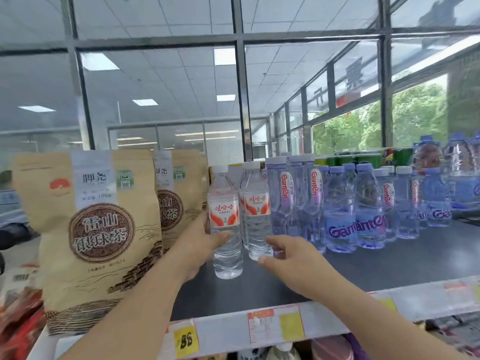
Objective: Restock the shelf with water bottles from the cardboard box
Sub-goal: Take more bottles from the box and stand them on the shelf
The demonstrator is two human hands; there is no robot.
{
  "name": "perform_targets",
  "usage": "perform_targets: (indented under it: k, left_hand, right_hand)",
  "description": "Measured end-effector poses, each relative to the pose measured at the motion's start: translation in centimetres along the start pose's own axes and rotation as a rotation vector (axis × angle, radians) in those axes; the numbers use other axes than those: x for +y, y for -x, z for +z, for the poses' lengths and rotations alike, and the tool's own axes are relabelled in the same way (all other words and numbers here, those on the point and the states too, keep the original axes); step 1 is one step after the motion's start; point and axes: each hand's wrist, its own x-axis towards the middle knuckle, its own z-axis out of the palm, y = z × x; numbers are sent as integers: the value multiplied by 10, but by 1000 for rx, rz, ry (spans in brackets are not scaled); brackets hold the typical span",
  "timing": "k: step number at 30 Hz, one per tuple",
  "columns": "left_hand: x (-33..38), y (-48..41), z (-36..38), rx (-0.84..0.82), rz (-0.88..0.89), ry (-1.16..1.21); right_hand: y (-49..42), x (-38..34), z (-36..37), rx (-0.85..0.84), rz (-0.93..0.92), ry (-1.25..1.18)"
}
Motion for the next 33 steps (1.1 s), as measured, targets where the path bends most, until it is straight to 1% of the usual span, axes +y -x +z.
perform_targets:
  k: [4, 10, 14, 20, 23, 26, 30, 33]
  left_hand:
    - [-2, -12, 4, 14, 13, -58]
    - [-7, -26, 11, 149, 46, -183]
    - [-11, -32, 14, 164, 89, -234]
    - [-9, -33, 19, 177, 102, -322]
    - [-7, -25, 20, 211, 123, -380]
    - [0, -11, 23, 259, 153, -455]
    - [15, 15, 29, 336, 237, -514]
    - [26, 41, 43, 305, 257, -537]
  right_hand:
    - [-10, -3, 10, 14, -3, 26]
    - [-21, -7, 24, -1, -27, 33]
    - [-20, -6, 29, 22, -57, 33]
    - [-17, -6, 28, 59, -73, 16]
    - [-16, -8, 26, 68, -48, 32]
    - [-13, -11, 21, 122, -28, 50]
    - [1, -15, 13, 180, -36, 26]
    - [18, -16, 6, 196, -34, 2]
